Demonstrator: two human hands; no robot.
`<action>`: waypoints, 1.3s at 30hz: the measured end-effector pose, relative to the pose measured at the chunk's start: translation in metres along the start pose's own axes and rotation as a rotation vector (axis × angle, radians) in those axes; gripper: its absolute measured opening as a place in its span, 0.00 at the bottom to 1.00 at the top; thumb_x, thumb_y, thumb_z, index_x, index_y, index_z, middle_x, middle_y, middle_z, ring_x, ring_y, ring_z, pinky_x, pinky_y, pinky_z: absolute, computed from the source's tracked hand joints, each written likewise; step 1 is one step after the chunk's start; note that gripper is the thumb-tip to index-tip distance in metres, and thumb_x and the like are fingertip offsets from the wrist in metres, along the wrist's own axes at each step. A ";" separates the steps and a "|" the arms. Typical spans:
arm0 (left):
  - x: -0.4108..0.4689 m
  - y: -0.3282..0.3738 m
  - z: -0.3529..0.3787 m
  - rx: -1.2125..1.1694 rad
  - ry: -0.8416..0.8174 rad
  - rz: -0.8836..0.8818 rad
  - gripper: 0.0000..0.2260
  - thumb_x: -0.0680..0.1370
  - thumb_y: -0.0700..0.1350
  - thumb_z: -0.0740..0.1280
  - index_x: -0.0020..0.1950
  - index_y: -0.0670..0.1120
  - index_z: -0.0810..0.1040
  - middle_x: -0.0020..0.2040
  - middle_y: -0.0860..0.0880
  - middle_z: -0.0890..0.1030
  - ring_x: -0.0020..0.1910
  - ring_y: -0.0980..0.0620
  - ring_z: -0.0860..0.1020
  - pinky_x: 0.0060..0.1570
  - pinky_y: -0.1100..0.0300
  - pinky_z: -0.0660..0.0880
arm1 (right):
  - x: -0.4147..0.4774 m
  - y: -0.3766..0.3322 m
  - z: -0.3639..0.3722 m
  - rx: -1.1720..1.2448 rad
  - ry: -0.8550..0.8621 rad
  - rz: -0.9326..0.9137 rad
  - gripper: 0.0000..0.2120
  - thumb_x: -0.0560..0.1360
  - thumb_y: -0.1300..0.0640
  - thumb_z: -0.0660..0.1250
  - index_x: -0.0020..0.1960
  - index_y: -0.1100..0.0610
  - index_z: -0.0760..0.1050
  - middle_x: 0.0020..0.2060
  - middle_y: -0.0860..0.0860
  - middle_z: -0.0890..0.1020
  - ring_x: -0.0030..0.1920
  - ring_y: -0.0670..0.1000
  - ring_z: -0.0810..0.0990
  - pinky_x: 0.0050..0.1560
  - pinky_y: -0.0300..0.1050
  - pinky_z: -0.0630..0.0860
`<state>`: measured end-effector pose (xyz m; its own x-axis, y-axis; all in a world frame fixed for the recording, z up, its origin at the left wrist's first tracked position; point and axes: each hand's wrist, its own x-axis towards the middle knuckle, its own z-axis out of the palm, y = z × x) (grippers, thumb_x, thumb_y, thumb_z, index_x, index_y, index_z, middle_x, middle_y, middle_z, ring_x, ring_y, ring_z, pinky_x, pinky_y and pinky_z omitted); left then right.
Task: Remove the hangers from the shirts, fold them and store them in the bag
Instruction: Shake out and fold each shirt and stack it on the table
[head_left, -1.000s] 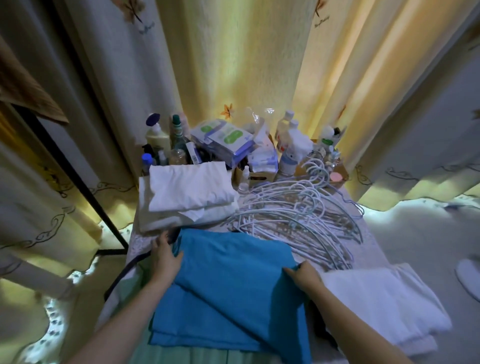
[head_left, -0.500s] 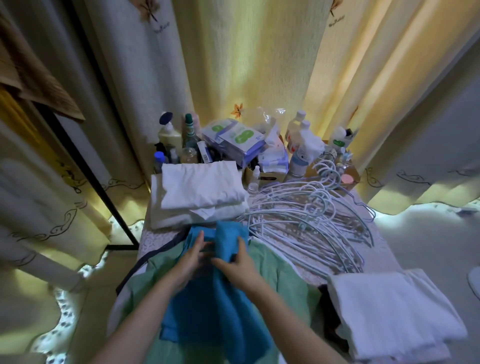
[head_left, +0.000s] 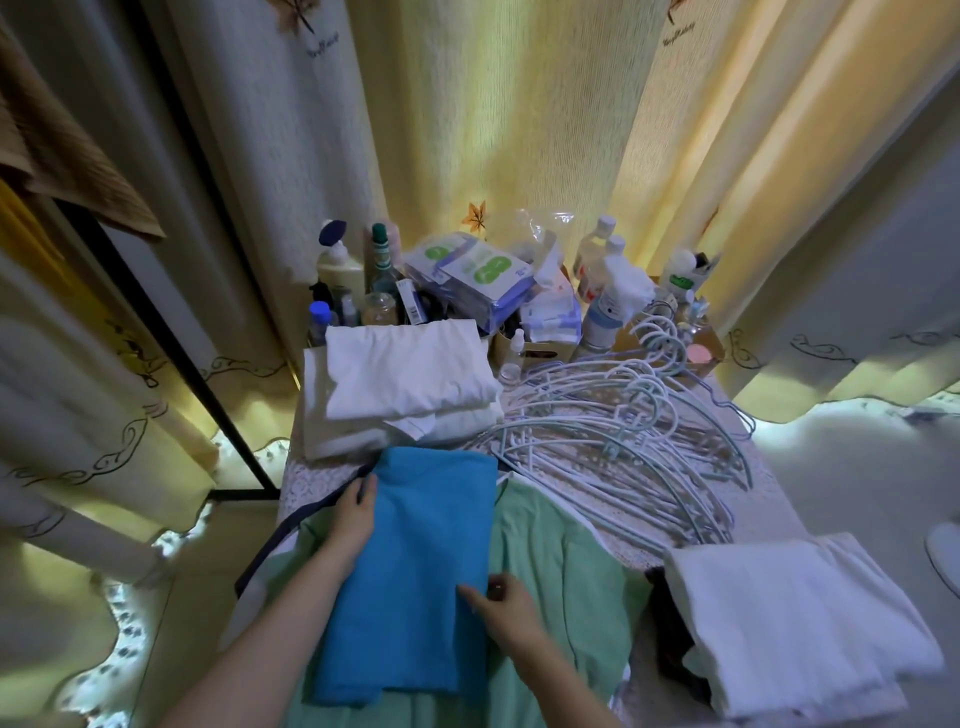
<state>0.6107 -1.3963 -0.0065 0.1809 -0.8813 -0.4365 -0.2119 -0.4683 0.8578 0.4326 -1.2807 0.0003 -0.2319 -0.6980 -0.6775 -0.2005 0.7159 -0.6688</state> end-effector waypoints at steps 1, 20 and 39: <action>0.004 -0.003 0.000 -0.012 0.025 -0.012 0.18 0.83 0.48 0.56 0.69 0.40 0.69 0.67 0.41 0.72 0.66 0.42 0.70 0.62 0.56 0.66 | -0.001 0.002 0.002 0.030 -0.034 0.003 0.19 0.70 0.55 0.74 0.55 0.65 0.75 0.48 0.57 0.82 0.45 0.52 0.80 0.43 0.41 0.76; -0.059 0.036 -0.004 0.287 -0.717 0.236 0.28 0.64 0.36 0.79 0.61 0.49 0.76 0.53 0.60 0.82 0.56 0.62 0.78 0.55 0.67 0.74 | -0.060 -0.138 -0.162 -0.731 -0.663 -0.512 0.18 0.71 0.59 0.64 0.60 0.49 0.74 0.55 0.45 0.78 0.56 0.46 0.78 0.59 0.41 0.74; -0.180 0.038 0.258 0.189 -0.821 0.139 0.35 0.71 0.39 0.75 0.69 0.40 0.57 0.67 0.45 0.69 0.68 0.49 0.69 0.67 0.55 0.68 | -0.011 0.010 -0.419 -0.741 0.219 0.016 0.28 0.71 0.59 0.72 0.69 0.57 0.67 0.66 0.57 0.72 0.63 0.57 0.72 0.62 0.49 0.70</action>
<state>0.3225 -1.2719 0.0343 -0.5967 -0.6633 -0.4517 -0.3507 -0.2907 0.8902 0.0338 -1.2576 0.1294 -0.4077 -0.7233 -0.5574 -0.7628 0.6053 -0.2275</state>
